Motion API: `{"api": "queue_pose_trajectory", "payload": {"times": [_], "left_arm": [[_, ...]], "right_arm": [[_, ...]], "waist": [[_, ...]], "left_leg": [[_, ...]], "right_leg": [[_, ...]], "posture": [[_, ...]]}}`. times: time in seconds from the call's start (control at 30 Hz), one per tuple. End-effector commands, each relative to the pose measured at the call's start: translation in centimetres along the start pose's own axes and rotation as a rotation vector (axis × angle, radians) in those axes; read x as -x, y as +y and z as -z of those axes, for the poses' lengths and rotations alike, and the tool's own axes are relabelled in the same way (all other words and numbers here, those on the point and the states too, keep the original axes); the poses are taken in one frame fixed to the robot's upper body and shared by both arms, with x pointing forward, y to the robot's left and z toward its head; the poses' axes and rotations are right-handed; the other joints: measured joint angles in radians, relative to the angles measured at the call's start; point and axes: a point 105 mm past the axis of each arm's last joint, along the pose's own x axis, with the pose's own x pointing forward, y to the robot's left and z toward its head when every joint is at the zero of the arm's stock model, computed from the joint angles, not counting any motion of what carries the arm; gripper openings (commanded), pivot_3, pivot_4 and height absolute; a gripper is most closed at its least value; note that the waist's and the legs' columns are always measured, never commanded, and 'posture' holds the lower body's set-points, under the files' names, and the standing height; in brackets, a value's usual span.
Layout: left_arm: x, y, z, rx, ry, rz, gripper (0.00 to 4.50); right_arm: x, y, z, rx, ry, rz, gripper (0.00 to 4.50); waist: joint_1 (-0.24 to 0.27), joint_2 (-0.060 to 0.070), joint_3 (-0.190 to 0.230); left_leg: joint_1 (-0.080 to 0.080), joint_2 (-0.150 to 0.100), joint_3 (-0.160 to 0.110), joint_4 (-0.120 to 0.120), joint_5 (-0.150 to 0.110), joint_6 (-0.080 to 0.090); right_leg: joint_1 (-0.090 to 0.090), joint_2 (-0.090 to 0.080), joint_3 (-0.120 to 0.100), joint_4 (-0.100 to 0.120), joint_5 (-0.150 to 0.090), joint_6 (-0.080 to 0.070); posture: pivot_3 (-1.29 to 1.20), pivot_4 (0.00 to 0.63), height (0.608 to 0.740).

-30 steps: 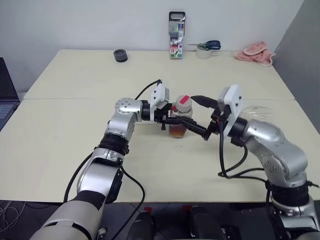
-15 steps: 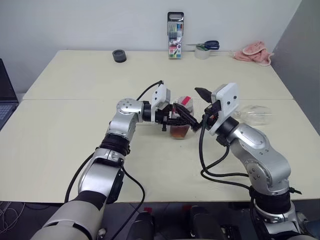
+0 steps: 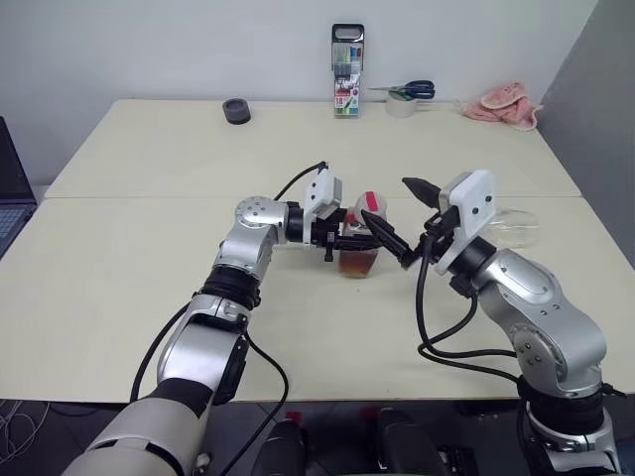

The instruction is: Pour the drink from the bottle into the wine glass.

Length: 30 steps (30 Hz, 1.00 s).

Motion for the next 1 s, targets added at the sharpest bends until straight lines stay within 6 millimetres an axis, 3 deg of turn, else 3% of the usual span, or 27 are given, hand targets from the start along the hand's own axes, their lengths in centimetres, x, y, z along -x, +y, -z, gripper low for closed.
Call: {"api": "queue_pose_trajectory", "payload": {"times": [0.03,0.53,1.0], "left_arm": [[0.4,0.3,-1.5,-0.056,-0.037,-0.004,1.65],[0.4,0.2,-1.3,-0.055,-0.036,-0.004,1.65],[0.4,0.3,-1.4,-0.055,-0.039,-0.015,1.65]], "right_arm": [[1.0,-2.0,-0.4,0.027,-0.001,0.092,4.50],[1.3,-2.4,-0.4,0.030,0.001,0.095,4.50],[1.2,-0.9,-0.8,0.017,-0.011,0.018,4.50]], "waist": [[0.000,0.000,0.000],[0.001,0.000,0.000],[0.001,0.000,0.000]], "left_leg": [[0.000,0.000,0.000,0.000,0.000,0.000],[0.000,0.000,0.000,0.000,0.000,0.000],[0.000,0.000,0.000,0.000,0.000,0.000]], "right_leg": [[0.000,0.000,0.000,0.000,0.000,0.000],[0.000,0.000,0.000,0.000,0.000,0.000],[0.000,0.000,0.000,0.000,0.000,0.000]], "posture": [[0.00,0.150,0.740],[0.00,0.150,0.740],[0.00,0.150,0.740]]}}
